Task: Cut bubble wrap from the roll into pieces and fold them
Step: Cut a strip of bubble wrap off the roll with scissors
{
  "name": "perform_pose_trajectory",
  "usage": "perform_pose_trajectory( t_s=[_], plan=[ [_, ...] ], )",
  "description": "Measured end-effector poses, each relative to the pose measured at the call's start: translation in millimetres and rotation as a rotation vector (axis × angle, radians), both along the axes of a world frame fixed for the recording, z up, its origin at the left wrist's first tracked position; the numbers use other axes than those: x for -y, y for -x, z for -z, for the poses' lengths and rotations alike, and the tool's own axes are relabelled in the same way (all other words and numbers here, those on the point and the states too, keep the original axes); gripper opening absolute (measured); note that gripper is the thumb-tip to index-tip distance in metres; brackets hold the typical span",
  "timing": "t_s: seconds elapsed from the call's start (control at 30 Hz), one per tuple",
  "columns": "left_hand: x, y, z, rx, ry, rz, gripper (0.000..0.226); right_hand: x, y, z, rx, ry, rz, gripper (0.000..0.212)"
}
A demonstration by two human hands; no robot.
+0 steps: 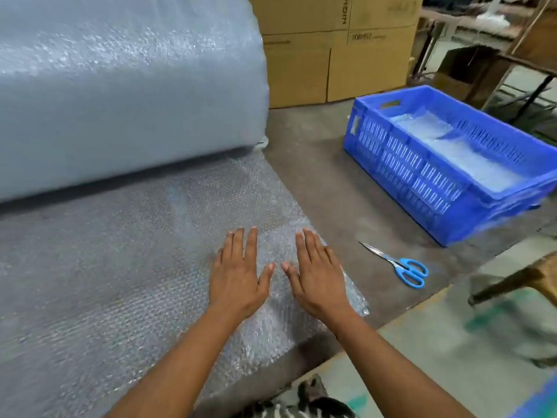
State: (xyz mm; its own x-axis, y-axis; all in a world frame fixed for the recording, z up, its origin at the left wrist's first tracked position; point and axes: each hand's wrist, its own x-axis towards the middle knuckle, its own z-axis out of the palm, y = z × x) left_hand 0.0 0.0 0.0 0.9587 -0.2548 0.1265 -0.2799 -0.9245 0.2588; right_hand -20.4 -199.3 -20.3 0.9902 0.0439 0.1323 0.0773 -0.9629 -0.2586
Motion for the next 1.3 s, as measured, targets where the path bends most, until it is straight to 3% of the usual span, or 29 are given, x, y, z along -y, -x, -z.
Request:
perform_pose_trajectory(
  t_s=[0.17,0.27,0.67,0.8,0.93,1.1,1.3],
  plan=[
    [33,-16,32,-0.082,0.003,-0.088,0.087,37,-19,30,-0.109,0.053,-0.076,0.083],
    [37,-9,54,-0.173,-0.088,-0.122,0.090,52,-17,39,-0.248,0.067,-0.168,0.085],
    [25,2,73,-0.176,-0.134,-0.174,0.091,62,-11,36,-0.284,0.030,-0.205,0.086],
    [24,3,75,-0.158,-0.114,-0.165,0.091,69,-7,14,-0.134,0.004,-0.079,0.077],
    [23,2,75,-0.156,-0.088,-0.156,0.091,120,7,-9,0.071,0.022,0.136,0.038],
    [24,4,75,-0.157,-0.075,-0.157,0.091,216,40,0,-0.065,-0.036,0.337,0.029],
    [26,6,67,-0.186,-0.088,-0.187,0.092,252,42,12,-0.130,-0.064,0.236,0.037]
  ],
)
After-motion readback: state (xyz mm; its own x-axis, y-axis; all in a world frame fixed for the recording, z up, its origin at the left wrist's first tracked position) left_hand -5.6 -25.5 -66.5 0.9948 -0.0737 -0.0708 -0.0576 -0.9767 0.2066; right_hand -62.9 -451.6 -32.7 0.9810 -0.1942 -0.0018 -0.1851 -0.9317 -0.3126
